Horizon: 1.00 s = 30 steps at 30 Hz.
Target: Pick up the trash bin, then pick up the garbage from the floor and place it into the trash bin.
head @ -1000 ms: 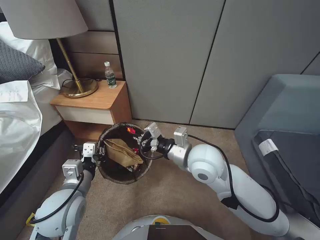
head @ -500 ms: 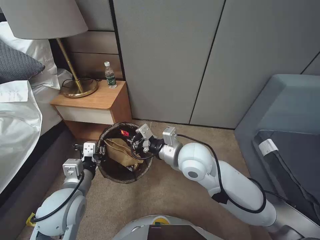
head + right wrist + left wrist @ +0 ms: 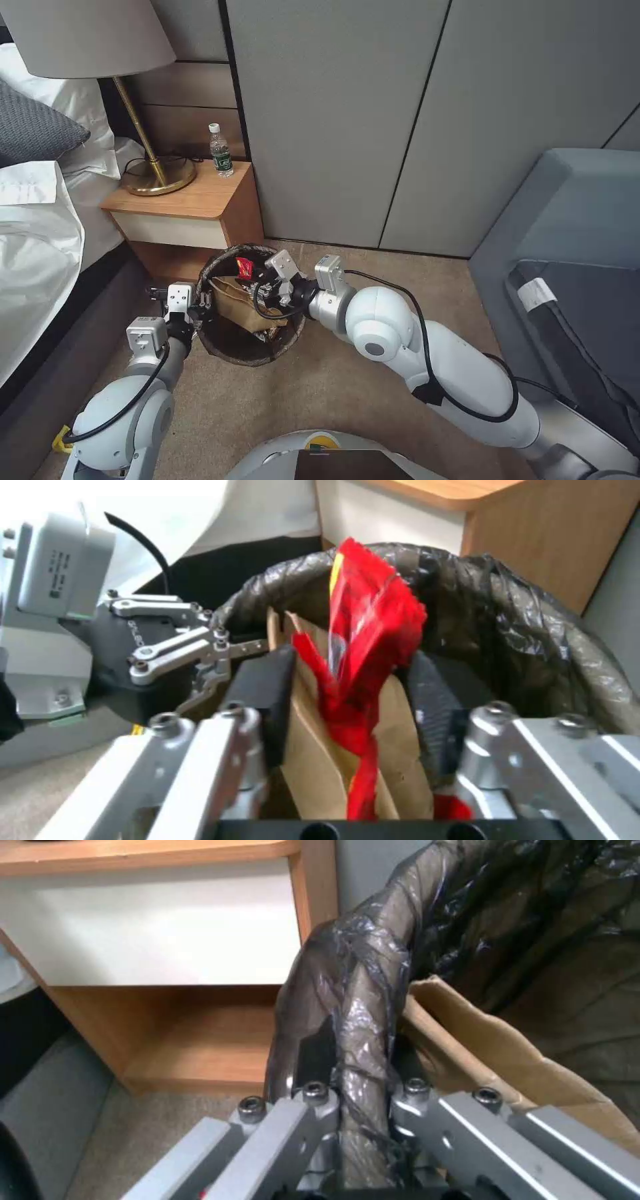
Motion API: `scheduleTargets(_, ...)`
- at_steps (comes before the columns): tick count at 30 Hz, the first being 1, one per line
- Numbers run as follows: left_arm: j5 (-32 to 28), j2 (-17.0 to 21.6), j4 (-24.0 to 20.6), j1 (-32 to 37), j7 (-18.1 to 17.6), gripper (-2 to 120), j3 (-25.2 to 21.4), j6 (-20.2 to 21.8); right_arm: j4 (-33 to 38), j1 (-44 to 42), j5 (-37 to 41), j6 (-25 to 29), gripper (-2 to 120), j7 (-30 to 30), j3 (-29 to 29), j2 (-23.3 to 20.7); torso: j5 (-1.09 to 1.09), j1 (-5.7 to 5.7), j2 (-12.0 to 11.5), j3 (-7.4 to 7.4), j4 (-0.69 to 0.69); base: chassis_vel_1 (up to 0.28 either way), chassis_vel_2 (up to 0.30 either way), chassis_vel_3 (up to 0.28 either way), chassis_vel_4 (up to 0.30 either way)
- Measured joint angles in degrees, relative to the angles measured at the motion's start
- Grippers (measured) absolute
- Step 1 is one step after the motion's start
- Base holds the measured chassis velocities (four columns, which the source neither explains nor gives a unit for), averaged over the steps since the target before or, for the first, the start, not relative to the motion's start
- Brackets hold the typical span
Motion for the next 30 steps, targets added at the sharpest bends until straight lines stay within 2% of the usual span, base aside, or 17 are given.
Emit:
scheduleTargets(3,-0.02,-0.01,0.08,-0.08,-0.01,3,0.12,-0.05,-0.43,-0.25,-0.61,0.15,57,0.00,-0.02,0.15,0.00,0.00,0.00,0.00,0.00,0.000,0.000,0.000,0.000)
scheduleTargets(4,-0.02,-0.01,0.08,-0.08,-0.01,3,0.12,-0.05,-0.43,-0.25,-0.61,0.15,57,0.00,-0.02,0.15,0.00,0.00,0.00,0.00,0.00,0.000,0.000,0.000,0.000)
scheduleTargets(6,-0.03,-0.01,0.09,-0.07,-0.04,3,0.18,-0.05,-1.15,-0.46,-1.33,0.45,78,-0.09,-0.05,0.47,0.00,0.00,0.00,0.00,0.00,0.000,0.000,0.000,0.000)
scheduleTargets(7,-0.03,-0.01,0.09,-0.07,-0.04,3,0.18,-0.05,-1.15,-0.46,-1.33,0.45,78,-0.09,-0.05,0.47,0.00,0.00,0.00,0.00,0.00,0.000,0.000,0.000,0.000)
scheduleTargets(11,-0.01,-0.13,0.08,-0.01,-0.06,3,0.34,-0.05,-1.23,-0.65,-1.63,0.53,97,-0.15,-0.06,0.55,0.01,0.00,0.00,0.00,0.00,0.000,0.000,0.000,0.000)
scheduleTargets(30,0.02,-0.25,-0.07,-0.03,-0.12,3,0.29,-0.03,0.88,-1.26,-1.91,1.33,100,0.47,1.42,-0.13,0.01,0.00,0.00,0.00,0.00,0.000,0.000,0.000,0.000)
